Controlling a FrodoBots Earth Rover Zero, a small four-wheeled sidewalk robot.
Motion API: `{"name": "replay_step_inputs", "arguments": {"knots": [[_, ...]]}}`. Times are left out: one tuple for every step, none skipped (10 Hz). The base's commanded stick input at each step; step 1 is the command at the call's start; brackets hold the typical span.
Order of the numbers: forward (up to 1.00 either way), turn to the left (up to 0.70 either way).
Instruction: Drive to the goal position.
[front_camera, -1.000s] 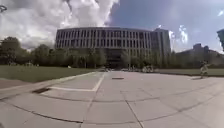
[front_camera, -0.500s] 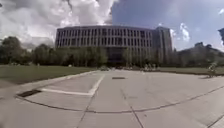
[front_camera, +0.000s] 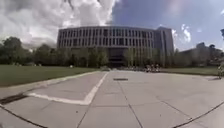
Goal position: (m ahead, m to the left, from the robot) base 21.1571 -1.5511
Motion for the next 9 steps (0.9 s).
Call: {"name": "replay_step_inputs", "arguments": {"knots": [[1.0, 0.0], [1.0, 0.0], [1.0, 0.0], [1.0, 0.0], [1.0, 0.0], [1.0, 0.0], [1.0, 0.0], [1.0, 0.0], [1.0, 0.0]]}}
